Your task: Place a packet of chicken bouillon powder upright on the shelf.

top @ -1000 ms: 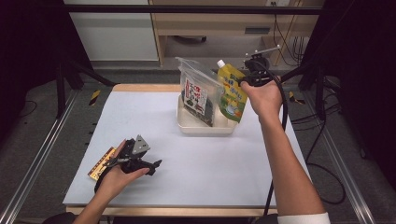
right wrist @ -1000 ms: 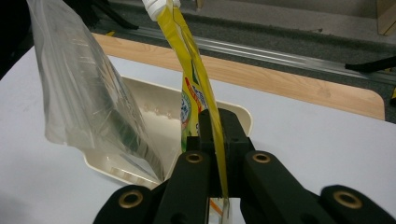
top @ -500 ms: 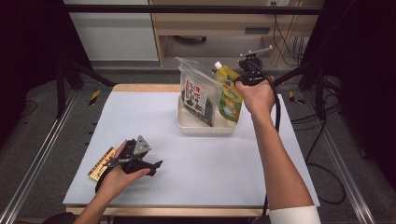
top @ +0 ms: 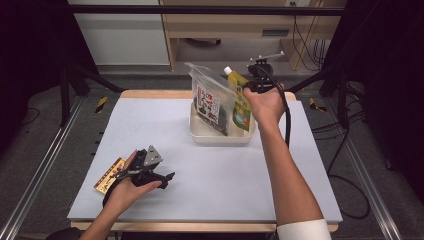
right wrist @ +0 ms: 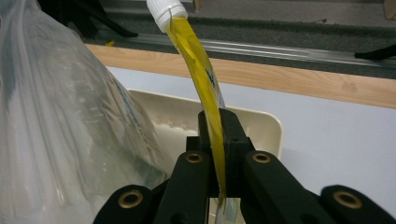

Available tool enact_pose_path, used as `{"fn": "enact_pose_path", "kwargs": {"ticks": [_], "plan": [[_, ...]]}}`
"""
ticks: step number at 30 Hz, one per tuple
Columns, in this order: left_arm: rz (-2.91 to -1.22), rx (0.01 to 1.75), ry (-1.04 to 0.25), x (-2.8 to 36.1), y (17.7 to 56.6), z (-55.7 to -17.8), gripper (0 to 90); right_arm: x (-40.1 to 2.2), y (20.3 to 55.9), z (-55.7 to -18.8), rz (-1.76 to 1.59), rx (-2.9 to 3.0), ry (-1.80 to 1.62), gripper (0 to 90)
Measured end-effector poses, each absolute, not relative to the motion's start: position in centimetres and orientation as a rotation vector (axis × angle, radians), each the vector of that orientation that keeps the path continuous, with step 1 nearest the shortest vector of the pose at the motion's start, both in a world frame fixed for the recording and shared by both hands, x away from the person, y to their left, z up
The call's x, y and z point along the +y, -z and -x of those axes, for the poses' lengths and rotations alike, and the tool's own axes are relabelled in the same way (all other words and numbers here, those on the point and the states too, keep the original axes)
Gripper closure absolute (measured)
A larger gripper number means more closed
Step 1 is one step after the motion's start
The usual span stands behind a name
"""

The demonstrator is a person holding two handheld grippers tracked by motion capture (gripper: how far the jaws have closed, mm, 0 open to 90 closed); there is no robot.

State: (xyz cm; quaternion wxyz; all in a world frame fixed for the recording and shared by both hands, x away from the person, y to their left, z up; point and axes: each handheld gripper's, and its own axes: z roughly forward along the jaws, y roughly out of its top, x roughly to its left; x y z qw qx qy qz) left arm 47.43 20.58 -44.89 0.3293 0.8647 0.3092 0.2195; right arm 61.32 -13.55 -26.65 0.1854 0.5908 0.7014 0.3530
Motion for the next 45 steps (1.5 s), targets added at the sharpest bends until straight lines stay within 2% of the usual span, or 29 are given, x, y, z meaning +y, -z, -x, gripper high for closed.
{"fn": "enact_pose_path", "kwargs": {"ticks": [30, 45], "plan": [[-2.286, 0.787, -0.571, 20.2, 45.0, -47.3, 7.3, -13.3, 31.1, -61.4, -1.704, 1.871, -1.079, 90.0], [-2.283, 0.784, -0.574, 20.1, 45.0, -47.2, 7.4, -12.3, 31.3, -61.3, -1.72, 1.908, -1.047, 90.0]]}}
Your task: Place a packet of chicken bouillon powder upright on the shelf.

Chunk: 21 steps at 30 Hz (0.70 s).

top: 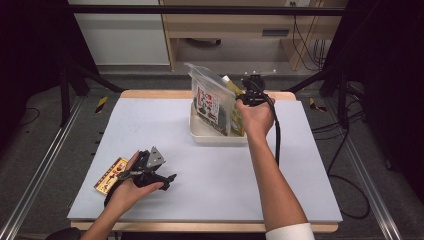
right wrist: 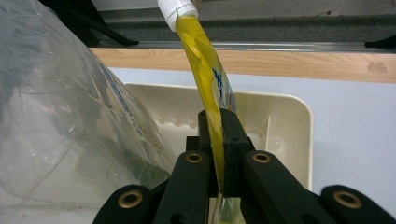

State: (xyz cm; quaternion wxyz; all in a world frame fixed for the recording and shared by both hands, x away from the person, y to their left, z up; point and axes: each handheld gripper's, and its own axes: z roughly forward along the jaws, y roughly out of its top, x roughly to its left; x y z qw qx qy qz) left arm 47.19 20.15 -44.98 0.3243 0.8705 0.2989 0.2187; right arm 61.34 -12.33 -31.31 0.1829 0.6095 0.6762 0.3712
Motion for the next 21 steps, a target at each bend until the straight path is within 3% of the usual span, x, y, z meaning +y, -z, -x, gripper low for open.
{"fn": "enact_pose_path", "kwargs": {"ticks": [7, 11, 16, 21], "plan": [[-2.29, 0.783, -0.572, 20.3, 44.9, -47.3, 7.4, -12.9, 32.0, -61.2, -1.696, 1.911, -1.051, 88.9], [-2.289, 0.784, -0.573, 20.3, 44.9, -47.3, 7.4, -12.9, 32.0, -60.9, -1.658, 1.935, -1.08, 74.5], [-2.281, 0.785, -0.58, 20.4, 44.8, -47.2, 7.3, -13.0, 31.8, -60.2, -1.566, 1.954, -1.054, 63.8], [-2.28, 0.791, -0.577, 20.4, 44.9, -47.3, 7.3, -13.5, 31.3, -59.3, -1.484, 1.943, -1.066, 60.2]]}}
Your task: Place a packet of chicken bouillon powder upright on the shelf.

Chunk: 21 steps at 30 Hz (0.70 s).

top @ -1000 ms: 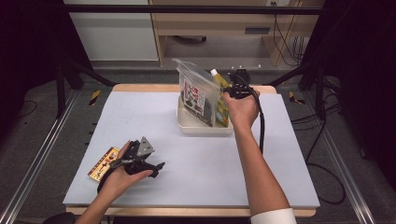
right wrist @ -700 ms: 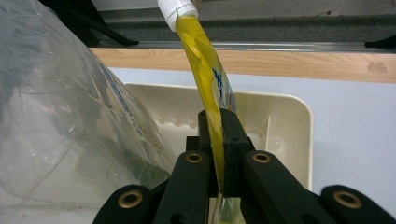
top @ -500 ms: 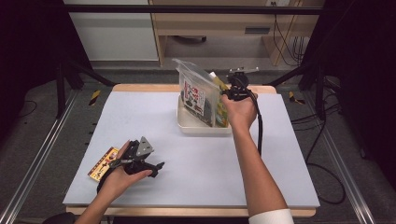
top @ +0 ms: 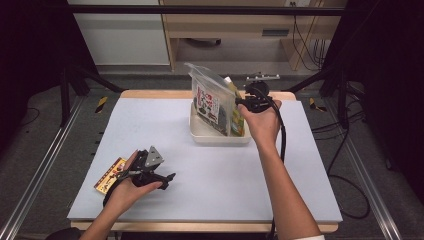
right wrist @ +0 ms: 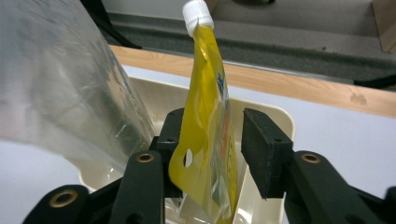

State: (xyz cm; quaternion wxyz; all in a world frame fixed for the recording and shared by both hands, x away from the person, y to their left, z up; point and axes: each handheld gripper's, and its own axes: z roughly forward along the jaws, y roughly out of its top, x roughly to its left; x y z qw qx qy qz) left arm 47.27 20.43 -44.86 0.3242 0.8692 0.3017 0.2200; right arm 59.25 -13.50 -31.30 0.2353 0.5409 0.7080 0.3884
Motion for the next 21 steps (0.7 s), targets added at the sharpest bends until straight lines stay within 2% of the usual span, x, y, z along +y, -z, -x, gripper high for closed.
{"fn": "enact_pose_path", "kwargs": {"ticks": [16, 21], "plan": [[-2.283, 0.788, -0.592, 20.6, 44.7, -47.2, 7.0, -14.0, 30.8, -57.4, -1.403, 1.945, -1.107, 58.8], [-2.267, 0.792, -0.604, 20.8, 44.4, -47.2, 6.6, -14.2, 30.3, -55.9, -1.345, 1.941, -1.133, 55.6]]}}
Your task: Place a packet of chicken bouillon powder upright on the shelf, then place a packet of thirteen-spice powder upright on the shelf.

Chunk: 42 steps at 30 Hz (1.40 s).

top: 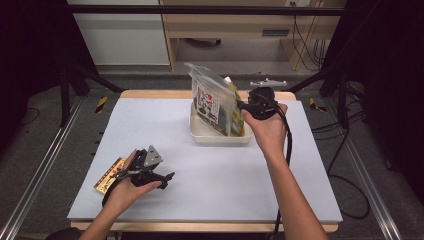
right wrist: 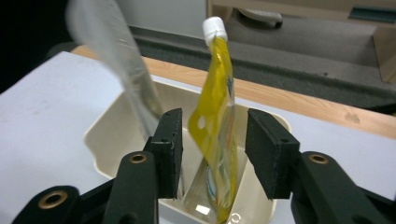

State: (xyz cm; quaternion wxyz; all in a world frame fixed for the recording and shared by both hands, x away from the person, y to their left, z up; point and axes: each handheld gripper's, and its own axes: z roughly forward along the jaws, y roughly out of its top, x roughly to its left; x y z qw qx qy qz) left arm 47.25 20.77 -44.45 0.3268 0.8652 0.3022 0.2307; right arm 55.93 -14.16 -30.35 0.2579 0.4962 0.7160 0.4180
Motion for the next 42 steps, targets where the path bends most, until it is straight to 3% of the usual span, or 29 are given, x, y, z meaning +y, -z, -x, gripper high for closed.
{"fn": "enact_pose_path", "kwargs": {"ticks": [5, 8, 14, 21, 25, 32, 42], "plan": [[-2.277, 0.789, -0.606, 21.3, 43.7, -47.3, 5.6, -14.6, 30.5, -53.6, -1.26, 1.939, -1.141, 47.0], [-2.292, 0.792, -0.608, 21.8, 43.3, -47.3, 4.8, -15.1, 31.1, -52.2, -1.231, 1.923, -1.143, 36.5], [-2.311, 0.864, -0.607, 23.0, 42.3, -47.9, 5.4, -16.5, 33.4, -49.8, -1.204, 1.883, -1.159, 23.8], [-2.309, 1.02, -0.641, 27.0, 40.9, -48.7, 7.2, -17.4, 38.7, -48.5, -1.243, 1.933, -1.166, 18.7], [-2.304, 1.107, -0.578, 29.5, 40.0, -48.9, 8.1, -17.4, 40.9, -47.9, -1.24, 1.968, -1.135, 15.6], [-2.326, 1.201, -0.435, 31.5, 40.1, -49.2, 10.6, -16.6, 41.7, -47.6, -1.184, 2.03, -1.119, 15.5], [-2.468, 1.23, -0.357, 31.1, 41.3, -49.9, 12.6, -16.8, 42.6, -47.6, -1.194, 2.069, -1.074, 16.5]]}}
